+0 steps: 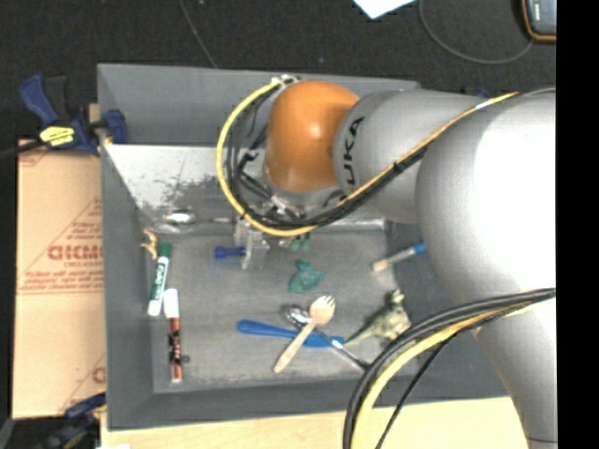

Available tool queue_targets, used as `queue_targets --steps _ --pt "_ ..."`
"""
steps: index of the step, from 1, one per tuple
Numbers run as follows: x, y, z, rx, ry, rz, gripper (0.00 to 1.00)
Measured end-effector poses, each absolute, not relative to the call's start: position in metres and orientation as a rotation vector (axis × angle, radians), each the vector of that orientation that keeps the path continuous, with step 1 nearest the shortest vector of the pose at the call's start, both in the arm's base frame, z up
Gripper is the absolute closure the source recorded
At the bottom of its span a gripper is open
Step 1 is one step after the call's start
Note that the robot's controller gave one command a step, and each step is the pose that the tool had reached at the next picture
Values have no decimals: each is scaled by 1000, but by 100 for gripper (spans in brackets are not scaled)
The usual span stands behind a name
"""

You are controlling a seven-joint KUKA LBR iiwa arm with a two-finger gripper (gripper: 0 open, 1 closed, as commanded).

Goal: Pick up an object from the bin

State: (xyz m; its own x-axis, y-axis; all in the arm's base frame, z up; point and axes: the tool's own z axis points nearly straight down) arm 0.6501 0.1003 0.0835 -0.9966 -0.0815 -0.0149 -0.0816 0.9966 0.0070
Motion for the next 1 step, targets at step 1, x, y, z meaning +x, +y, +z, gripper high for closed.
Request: queue_targets --steps 1 --pt "649 100 131 -127 3130 11 100"
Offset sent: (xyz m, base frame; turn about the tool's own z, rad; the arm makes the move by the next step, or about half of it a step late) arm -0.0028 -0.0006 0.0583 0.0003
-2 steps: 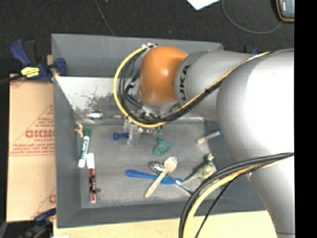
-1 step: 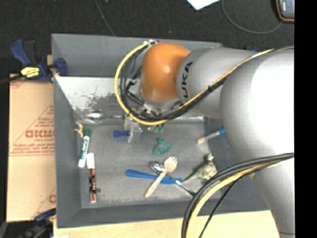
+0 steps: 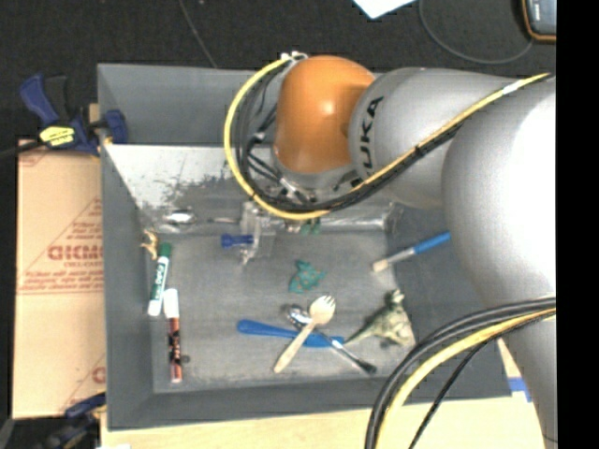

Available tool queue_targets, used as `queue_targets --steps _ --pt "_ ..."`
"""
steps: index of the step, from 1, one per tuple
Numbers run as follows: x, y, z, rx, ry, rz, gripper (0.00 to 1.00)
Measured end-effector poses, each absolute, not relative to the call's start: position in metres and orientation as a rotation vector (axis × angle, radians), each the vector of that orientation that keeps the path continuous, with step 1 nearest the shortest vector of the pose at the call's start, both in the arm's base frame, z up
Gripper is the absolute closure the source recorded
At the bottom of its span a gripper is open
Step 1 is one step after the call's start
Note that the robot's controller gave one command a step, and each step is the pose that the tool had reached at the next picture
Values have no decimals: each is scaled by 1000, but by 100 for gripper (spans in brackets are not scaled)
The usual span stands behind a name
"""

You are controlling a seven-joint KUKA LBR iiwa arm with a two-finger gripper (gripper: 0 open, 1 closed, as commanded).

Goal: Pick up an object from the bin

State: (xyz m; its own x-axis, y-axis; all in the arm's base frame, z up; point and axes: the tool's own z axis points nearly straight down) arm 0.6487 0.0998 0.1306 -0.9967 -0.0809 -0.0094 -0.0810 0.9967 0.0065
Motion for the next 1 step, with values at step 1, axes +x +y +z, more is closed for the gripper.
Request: queue_targets --steps 1 --pt "651 100 157 -125 3119 13 100"
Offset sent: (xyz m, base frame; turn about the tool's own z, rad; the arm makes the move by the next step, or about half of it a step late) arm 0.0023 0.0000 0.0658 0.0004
